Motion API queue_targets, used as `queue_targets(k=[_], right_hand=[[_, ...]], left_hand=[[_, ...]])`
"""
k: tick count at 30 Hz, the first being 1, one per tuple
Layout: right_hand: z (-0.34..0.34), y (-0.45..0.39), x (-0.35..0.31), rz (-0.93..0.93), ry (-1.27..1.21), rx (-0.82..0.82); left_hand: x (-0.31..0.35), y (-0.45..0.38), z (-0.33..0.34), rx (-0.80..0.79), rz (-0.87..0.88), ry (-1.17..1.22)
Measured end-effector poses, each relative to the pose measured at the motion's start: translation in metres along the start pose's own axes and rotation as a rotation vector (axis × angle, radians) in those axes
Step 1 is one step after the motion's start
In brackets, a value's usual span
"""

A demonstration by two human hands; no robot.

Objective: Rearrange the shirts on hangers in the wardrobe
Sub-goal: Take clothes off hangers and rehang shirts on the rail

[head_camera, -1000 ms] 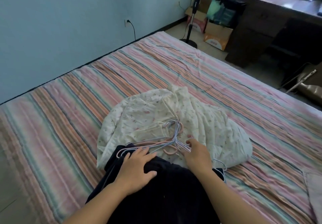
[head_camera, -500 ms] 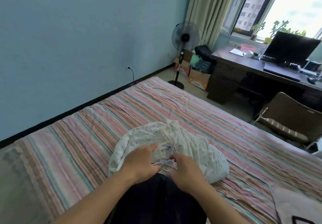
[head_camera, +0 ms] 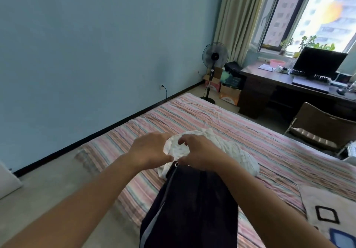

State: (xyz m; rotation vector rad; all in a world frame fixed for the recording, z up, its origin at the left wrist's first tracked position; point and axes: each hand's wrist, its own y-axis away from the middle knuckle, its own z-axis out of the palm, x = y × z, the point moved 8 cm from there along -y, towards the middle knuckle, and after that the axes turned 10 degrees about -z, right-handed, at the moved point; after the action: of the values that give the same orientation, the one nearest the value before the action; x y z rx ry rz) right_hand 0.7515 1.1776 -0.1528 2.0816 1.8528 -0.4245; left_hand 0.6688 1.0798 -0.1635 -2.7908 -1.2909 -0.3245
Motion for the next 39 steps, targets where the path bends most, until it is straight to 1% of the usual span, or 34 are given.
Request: queue_targets(k=[4, 8, 12, 16, 18, 20, 29, 34, 39], right_hand=[[-0.005, 0.039, -0.075, -0.088, 0.021, -0.053], [-0.007, 0.068, -0.134, -0.199, 0.057, -0.059], [-0.013, 0.073, -0.188, -0.342, 0.137, -0.040], [-0.020, 0.068, -0.248, -0.566, 0.171, -0.021], [-0.021, 0.067, -0.278, -0.688, 0.173, -0.032], [-0.018, 0.067, -0.304, -0.790, 0.189, -0.067], [0.015, 0.090, -0.407, -1.191, 0.207, -0.247], [0.038, 0.121, -0.462, -1.372, 0.178, -0.297], [0.064, 0.160, -0.518, -1.532, 0.163, -0.298]], left_hand=[[-0.034, 0.077, -0.042, -0.021, -0.064, -0.073], [-0.066, 0.146, -0.076, -0.042, -0.141, -0.059], [-0.087, 0.193, -0.104, 0.005, -0.222, -0.075], [-0.112, 0.238, -0.137, 0.064, -0.338, 0.021], [-0.124, 0.261, -0.154, 0.107, -0.403, 0.077], [-0.136, 0.284, -0.166, 0.150, -0.488, 0.083], [-0.175, 0.398, -0.181, 0.314, -0.893, 0.218], [-0.181, 0.472, -0.188, 0.379, -1.116, 0.189], [-0.178, 0.543, -0.192, 0.387, -1.227, 0.254]])
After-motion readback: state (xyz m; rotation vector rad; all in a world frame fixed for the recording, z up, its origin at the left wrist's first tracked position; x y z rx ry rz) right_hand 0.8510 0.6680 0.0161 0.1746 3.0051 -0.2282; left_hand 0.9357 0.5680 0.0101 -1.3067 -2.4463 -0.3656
